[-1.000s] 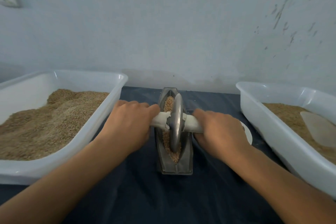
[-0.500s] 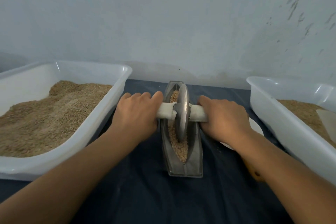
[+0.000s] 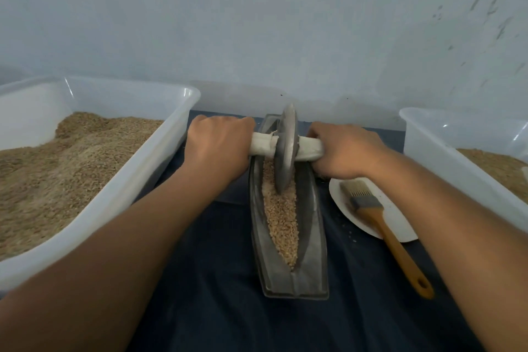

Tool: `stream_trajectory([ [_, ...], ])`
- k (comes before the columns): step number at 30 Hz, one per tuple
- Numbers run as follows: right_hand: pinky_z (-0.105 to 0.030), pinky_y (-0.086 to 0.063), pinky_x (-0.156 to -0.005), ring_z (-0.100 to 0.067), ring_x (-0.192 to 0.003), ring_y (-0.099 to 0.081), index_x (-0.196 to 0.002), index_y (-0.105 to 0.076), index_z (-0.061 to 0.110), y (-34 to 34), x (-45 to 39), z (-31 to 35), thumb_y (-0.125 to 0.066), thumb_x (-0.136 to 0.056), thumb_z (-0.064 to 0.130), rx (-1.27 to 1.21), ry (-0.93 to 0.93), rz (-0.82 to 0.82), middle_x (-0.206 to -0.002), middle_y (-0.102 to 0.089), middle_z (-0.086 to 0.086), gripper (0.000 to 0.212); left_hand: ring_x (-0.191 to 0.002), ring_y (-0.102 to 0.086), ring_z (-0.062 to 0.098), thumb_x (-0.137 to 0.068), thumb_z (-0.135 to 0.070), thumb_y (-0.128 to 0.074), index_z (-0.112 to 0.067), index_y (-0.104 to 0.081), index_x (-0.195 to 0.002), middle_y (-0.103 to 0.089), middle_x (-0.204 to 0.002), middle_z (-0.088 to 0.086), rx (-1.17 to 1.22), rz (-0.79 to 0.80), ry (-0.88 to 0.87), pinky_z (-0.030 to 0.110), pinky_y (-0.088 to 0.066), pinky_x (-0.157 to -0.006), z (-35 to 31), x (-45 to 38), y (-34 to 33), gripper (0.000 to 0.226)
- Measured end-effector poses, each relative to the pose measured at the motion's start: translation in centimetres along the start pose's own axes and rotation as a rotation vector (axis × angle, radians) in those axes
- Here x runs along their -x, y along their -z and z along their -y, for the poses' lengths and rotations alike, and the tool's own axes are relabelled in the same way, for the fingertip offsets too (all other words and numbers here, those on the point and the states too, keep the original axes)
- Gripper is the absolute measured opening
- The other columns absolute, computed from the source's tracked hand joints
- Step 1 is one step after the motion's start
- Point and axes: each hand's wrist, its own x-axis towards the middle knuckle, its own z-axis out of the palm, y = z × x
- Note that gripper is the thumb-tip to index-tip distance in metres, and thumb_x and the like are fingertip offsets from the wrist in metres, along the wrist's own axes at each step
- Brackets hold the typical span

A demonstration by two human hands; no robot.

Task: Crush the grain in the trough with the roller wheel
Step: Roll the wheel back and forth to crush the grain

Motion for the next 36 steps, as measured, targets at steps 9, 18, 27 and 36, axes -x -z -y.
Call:
stream_trajectory([
  [9, -0.031, -0.049, -0.064, -0.014, -0.078, -0.061, -0.100, -0.062, 0.031, 1.4, -2.2, 0.6, -0.076, -0.073, 0.026, -0.034, 0.049, 0.187, -0.085, -0.064, 0.007, 0.031, -0.068, -0.047, 0.018, -0.086, -0.029, -0.062, -0.029, -0.043, -0.089, -0.052, -0.078, -0.006, 0.068, 0.014, 0.041, 0.035, -0.034, -0.068, 0.2, -0.2, -0.5, 0.019],
  [18, -0.029, -0.038, -0.054, -0.014, -0.073, -0.057, -0.087, -0.053, 0.038, -0.7, 0.8, 0.1, -0.060, -0.076, 0.041, 0.031, -0.002, -0.014, -0.082, -0.061, 0.013, 0.014, -0.068, -0.042, 0.019, -0.083, -0.025, -0.066, -0.025, -0.037, -0.088, -0.051, -0.078, -0.004, 0.009, -0.110, -0.012, 0.035, -0.029, -0.069, -0.6, 1.6, 0.9, 0.029],
  [27, -0.029, -0.029, -0.052, -0.017, -0.069, -0.055, -0.094, -0.048, 0.034, -1.1, 5.7, 1.7, -0.062, -0.079, 0.041, 0.024, 0.024, -0.231, -0.076, -0.055, 0.011, 0.021, -0.078, -0.053, 0.021, -0.077, -0.025, -0.069, -0.024, -0.033, -0.093, -0.055, -0.087, -0.003, 0.041, -0.094, -0.021, 0.037, -0.038, -0.074, -0.6, 5.4, 2.4, 0.040],
  [36, -0.034, -0.029, -0.059, -0.020, -0.072, -0.051, -0.096, -0.041, 0.027, -1.0, 10.1, 3.1, -0.063, -0.084, 0.037, 0.061, 0.089, -0.365, -0.083, -0.049, 0.010, 0.027, -0.073, -0.035, 0.020, -0.071, -0.016, -0.069, -0.021, -0.037, -0.093, -0.047, -0.084, 0.002, -0.011, -0.193, -0.065, 0.036, -0.030, -0.070, -1.0, 8.7, 4.1, 0.039],
])
